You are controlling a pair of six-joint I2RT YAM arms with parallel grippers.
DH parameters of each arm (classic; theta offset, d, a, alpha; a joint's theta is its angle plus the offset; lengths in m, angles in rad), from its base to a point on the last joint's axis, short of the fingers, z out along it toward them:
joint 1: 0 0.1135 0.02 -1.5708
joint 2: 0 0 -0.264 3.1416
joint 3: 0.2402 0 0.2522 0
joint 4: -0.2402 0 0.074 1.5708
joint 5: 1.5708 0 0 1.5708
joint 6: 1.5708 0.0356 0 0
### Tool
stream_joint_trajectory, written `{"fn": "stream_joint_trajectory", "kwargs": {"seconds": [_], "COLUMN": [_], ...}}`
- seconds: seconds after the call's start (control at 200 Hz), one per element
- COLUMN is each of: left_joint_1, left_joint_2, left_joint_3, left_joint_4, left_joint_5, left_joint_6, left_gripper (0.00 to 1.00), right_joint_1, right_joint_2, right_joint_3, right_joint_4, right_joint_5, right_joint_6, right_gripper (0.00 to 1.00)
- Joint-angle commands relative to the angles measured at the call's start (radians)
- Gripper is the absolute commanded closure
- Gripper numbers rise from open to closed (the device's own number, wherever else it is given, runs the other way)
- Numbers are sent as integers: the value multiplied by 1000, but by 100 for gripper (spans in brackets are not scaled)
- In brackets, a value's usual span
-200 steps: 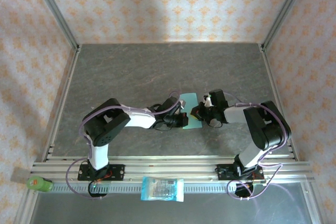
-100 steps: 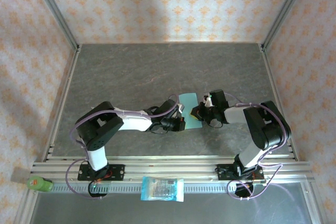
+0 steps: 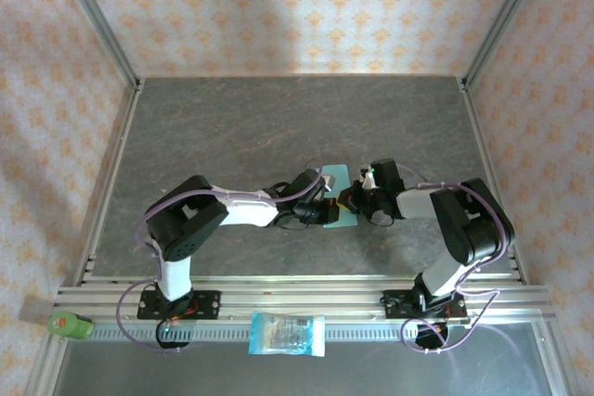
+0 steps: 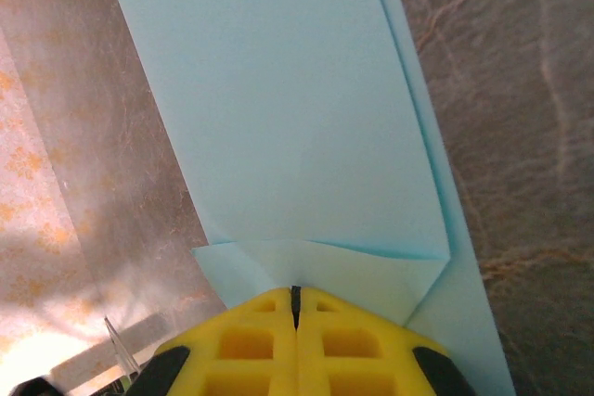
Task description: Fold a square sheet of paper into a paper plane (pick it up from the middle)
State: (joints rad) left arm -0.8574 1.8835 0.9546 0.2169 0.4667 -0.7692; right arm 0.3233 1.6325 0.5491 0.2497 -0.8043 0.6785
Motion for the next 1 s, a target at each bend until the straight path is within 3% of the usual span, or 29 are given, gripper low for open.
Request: {"fn": "stream_joint_trajectory", "kwargs": {"seconds": [0.0, 0.225, 0.515, 0.691, 0.991], "left_joint_1": [3, 1, 0, 6, 32], "left_joint_2": [21, -34, -107, -232, -35], "left_joint_3": [-22, -123, -151, -186, -16], "left_joint_4": [-21, -57, -152, 35, 31], "left_joint_5": [8, 73, 26, 18, 17], "left_joint_6": [-1, 43, 88, 17, 26], "left_gripper": [100, 100, 100, 100, 100], "right_joint_1": [-17, -17, -17, -17, -17], "right_joint_2": [35, 35, 36, 14, 17], "right_joint_3": [-27, -26, -26, -25, -29], "right_joint_4": [-80, -88, -85, -64, -59], "right_joint_5": [91, 89, 85, 47, 50], "right_joint_6": [-11, -15, -13, 4, 10], "right_gripper": [100, 100, 100, 100, 100]}}
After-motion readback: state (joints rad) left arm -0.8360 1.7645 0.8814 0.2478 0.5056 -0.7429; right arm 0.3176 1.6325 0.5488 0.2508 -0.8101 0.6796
